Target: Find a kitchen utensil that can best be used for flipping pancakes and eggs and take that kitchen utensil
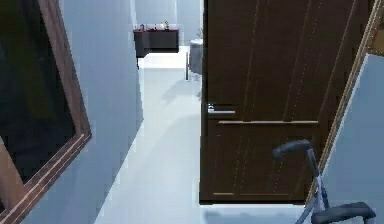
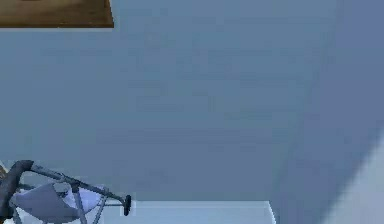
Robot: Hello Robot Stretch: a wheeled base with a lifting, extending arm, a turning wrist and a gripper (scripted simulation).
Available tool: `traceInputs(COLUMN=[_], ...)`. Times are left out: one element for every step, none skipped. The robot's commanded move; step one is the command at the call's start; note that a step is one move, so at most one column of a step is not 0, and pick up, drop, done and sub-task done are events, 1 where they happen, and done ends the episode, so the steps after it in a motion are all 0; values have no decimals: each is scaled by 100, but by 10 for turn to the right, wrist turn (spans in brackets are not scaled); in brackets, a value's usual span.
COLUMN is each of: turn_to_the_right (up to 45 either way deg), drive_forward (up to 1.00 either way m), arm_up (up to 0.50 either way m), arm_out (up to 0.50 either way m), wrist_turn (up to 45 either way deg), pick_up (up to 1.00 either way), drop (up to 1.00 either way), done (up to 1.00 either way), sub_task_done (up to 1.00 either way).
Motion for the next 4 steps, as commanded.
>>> traceInputs(turn_to_the_right=[0,-210,0,-90], drive_forward=[15,0,100,0], arm_up=[0,0,0,0], arm_out=[0,0,0,0], wrist_turn=[0,0,0,0], pick_up=[0,0,0,0], drop=[0,0,0,0], done=[0,0,0,0], sub_task_done=[0,0,0,0])
